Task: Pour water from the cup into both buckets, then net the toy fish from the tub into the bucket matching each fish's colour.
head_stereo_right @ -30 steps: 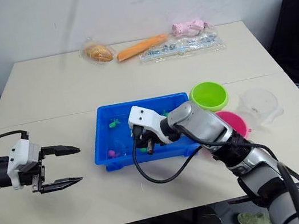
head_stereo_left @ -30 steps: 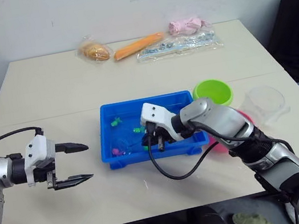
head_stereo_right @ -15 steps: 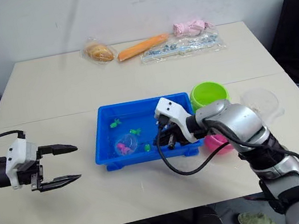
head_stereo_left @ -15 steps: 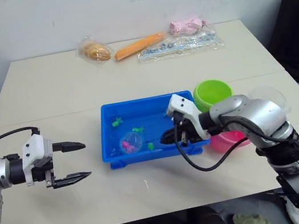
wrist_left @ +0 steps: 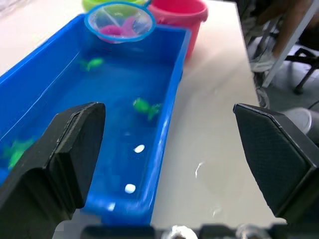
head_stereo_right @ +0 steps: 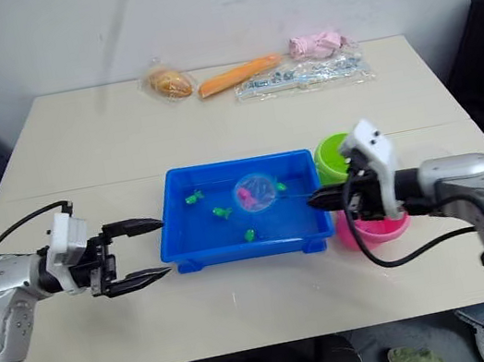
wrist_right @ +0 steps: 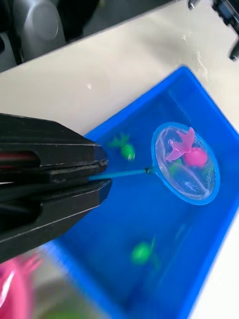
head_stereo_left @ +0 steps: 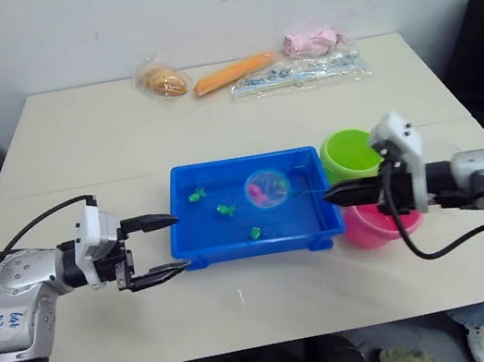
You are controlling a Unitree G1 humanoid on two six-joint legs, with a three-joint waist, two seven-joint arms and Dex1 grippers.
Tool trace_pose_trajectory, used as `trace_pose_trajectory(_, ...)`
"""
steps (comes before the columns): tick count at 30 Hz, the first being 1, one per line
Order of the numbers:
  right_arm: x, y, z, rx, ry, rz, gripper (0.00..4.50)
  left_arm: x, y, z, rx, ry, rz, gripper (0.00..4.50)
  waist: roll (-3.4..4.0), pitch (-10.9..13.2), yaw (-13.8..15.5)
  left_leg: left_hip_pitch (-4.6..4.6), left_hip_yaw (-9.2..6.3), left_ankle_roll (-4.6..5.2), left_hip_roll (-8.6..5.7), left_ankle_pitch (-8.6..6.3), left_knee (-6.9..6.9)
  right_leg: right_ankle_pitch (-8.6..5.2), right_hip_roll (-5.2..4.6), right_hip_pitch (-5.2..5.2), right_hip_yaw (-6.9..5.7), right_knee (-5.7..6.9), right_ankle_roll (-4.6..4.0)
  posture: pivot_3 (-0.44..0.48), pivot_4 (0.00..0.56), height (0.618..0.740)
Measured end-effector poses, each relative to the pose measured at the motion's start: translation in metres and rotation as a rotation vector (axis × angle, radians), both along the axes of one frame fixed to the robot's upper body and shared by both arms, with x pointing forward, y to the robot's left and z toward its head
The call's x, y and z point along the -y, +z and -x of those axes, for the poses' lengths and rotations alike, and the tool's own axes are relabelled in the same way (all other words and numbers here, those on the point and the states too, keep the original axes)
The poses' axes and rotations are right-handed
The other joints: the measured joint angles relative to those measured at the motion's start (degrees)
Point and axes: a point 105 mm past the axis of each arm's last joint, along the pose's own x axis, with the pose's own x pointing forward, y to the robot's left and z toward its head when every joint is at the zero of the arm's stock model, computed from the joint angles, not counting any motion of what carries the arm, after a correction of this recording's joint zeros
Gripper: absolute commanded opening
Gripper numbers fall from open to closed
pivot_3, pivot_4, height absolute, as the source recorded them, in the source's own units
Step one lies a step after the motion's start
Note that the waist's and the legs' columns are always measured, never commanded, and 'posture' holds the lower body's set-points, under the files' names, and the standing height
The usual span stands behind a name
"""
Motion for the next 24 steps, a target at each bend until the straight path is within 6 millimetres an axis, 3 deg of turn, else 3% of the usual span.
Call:
trace_pose_trajectory(3, 0.009, 0.010, 0.012, 0.039, -0.048, -0.043, 0.00, 0.012, 0.004, 0.000, 0.014, -0.045, 0.016, 4.43, 0.00, 0.00, 0.09, 0.05, 0.01, -0.02, 0.00, 0.01, -0.01, 0.00, 0.05, 0.02, 0.03, 0.01, 0.00, 0.000, 0.150, 0.740)
trace_pose_trajectory(6, 0.035, -0.004, 0.036, 0.022, -0.198, -0.041, 0.00, 0.023, 0.006, -0.001, 0.020, -0.088, 0.026, 4.43, 0.00, 0.00, 1.32, 0.01, -0.04, -0.02, -0.06, 0.01, -0.03, -0.01, 0.08, 0.04, 0.04, -0.05, -0.01, 0.000, 0.150, 0.740)
trace_pose_trajectory(12, 0.065, -0.020, 0.065, 0.042, -0.416, -0.051, 0.00, 0.035, 0.003, -0.005, 0.000, -0.152, 0.039, 4.43, -0.01, -0.02, 1.91, 0.09, -0.02, 0.07, -0.13, 0.03, 0.05, 0.08, 0.10, 0.19, 0.21, -0.09, 0.12, 0.000, 0.150, 0.740)
trace_pose_trajectory(19, 0.094, -0.045, 0.087, 0.049, -0.599, -0.012, 0.00, 0.044, 0.000, -0.010, 0.008, -0.192, 0.033, 4.43, 0.04, -0.05, 1.92, 0.13, -0.02, 0.07, -0.18, 0.04, 0.05, 0.08, 0.17, 0.20, 0.24, -0.09, 0.13, 0.000, 0.150, 0.740)
trace_pose_trajectory(24, 0.111, -0.048, 0.088, 0.147, -0.675, 0.011, 0.00, 0.050, -0.004, -0.011, 0.008, -0.206, 0.045, 4.43, 0.03, -0.07, 1.60, 0.22, 0.07, 0.07, -0.16, 0.04, 0.06, 0.09, 0.20, 0.22, 0.38, -0.08, 0.15, 0.000, 0.150, 0.740)
